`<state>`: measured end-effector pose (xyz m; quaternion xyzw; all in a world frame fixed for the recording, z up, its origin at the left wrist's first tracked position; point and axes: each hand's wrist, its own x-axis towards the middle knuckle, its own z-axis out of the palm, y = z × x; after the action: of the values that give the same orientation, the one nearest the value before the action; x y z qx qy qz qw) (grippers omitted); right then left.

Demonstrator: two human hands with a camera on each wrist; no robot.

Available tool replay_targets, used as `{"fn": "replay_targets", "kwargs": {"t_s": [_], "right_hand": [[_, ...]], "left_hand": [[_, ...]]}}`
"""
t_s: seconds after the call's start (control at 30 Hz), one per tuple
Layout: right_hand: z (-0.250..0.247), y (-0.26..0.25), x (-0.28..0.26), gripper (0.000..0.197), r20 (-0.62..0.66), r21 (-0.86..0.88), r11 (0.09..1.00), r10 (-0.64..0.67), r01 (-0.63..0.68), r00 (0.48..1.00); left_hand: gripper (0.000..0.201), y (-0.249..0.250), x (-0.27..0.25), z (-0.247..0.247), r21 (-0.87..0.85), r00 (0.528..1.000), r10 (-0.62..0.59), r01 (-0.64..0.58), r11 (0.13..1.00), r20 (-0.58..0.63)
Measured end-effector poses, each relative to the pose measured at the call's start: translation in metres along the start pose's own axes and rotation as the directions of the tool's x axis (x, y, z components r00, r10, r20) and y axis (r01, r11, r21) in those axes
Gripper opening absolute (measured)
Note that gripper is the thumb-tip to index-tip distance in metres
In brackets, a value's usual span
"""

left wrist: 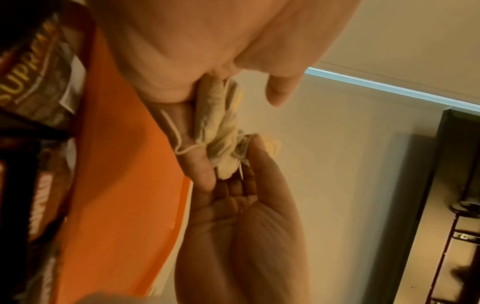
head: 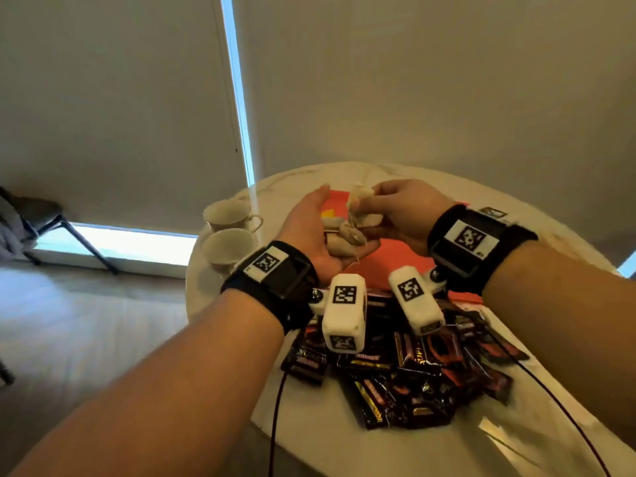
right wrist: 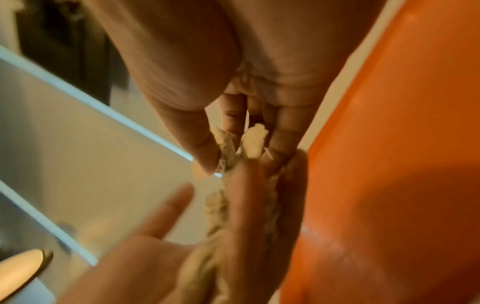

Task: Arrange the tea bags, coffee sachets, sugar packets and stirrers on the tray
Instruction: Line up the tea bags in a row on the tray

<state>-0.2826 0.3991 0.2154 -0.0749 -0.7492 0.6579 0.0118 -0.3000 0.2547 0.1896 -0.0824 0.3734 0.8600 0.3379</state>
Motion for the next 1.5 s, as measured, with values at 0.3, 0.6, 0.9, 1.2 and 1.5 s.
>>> {"fn": "replay_targets", "kwargs": {"t_s": [0.3,0.6,0.9,1.2,1.5], "right_hand": [[-0.028,0.003,0.113,0.019,0.135,-0.307,0.948,-0.043,0.083,0.990],[-0.032,-0.027,0.110,0.005,0.153,-0.114,0.991,-0.051,0.069,0.987],[-0.041,-0.011,0.073,0.006,0.135,-0.031,0.978,-0.201,0.207,0.970],[-0.049,-0.019,0.066,0.005,0.138,0.200,0.952,-0.262,0.232,0.955],[-0.035,-0.014,0.073,0.004,0.097,0.215,0.941,-0.286,0.261,0.953]], "left_hand": [[0.032,0.024,0.086,0.022,0.090,0.981,0.104,-0.090,0.992,-0.163],[0.048,0.056,0.077,0.051,-0.125,0.988,0.051,-0.070,0.990,-0.148],[0.022,0.032,0.052,0.038,0.016,0.987,0.149,-0.149,0.989,-0.064],[0.011,0.031,0.045,0.028,-0.087,0.974,0.171,-0.185,0.979,-0.147],[0.016,0.039,0.051,0.037,0.101,0.939,0.318,-0.306,0.947,-0.132]]}}
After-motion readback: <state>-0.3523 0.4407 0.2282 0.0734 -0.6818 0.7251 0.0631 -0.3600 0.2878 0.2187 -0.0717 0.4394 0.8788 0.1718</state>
